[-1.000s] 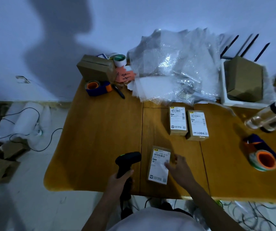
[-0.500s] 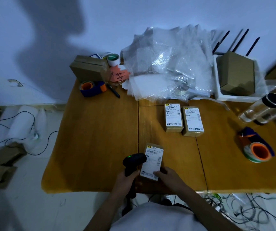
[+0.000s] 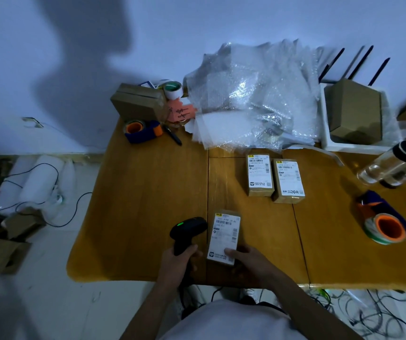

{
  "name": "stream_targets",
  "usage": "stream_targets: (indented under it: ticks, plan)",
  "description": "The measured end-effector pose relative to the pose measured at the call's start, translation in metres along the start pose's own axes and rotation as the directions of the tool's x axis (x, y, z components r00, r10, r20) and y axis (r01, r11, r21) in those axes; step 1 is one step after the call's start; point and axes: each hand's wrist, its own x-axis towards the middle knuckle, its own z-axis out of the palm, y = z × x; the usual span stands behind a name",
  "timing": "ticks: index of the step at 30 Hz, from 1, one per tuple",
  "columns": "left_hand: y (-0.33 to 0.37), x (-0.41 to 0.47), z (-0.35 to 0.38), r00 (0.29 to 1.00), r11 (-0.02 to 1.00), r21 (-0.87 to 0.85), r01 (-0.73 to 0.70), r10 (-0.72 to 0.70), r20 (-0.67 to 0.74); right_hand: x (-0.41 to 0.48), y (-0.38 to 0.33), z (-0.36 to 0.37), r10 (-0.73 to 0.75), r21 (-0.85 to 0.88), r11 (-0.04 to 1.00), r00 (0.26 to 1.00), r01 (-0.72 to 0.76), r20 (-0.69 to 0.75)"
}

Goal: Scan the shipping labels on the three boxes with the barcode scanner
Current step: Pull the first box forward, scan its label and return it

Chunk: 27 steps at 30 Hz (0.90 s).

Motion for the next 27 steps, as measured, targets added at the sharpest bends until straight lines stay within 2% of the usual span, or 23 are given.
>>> stream_targets:
  ticks: [3, 7, 15, 27]
  plan:
    - [0.004, -0.014, -0.009, 1.0, 0.999, -0.034, -0.012, 0.013, 0.011, -0.001, -0.004, -0.006, -0.045, -0.002, 0.999, 0.999, 0.045, 0.021]
    - [0.008, -0.031, -0.016, 0.998, 1.0, 0.007, -0.001, 0.0, 0.056, -0.003, -0.005, -0.006, -0.096, 0.023, 0.995, 0.995, 0.096, 0.036]
    - [0.017, -0.057, -0.015, 0.994, 0.994, 0.061, -0.086, 0.082, 0.075, -0.008, -0.012, -0.004, -0.219, 0.054, 0.974, 0.976, 0.218, 0.016]
    - [0.022, -0.062, -0.012, 0.989, 0.991, 0.046, -0.127, 0.122, 0.085, -0.003, -0.01, -0.008, -0.245, 0.047, 0.968, 0.969, 0.247, -0.036]
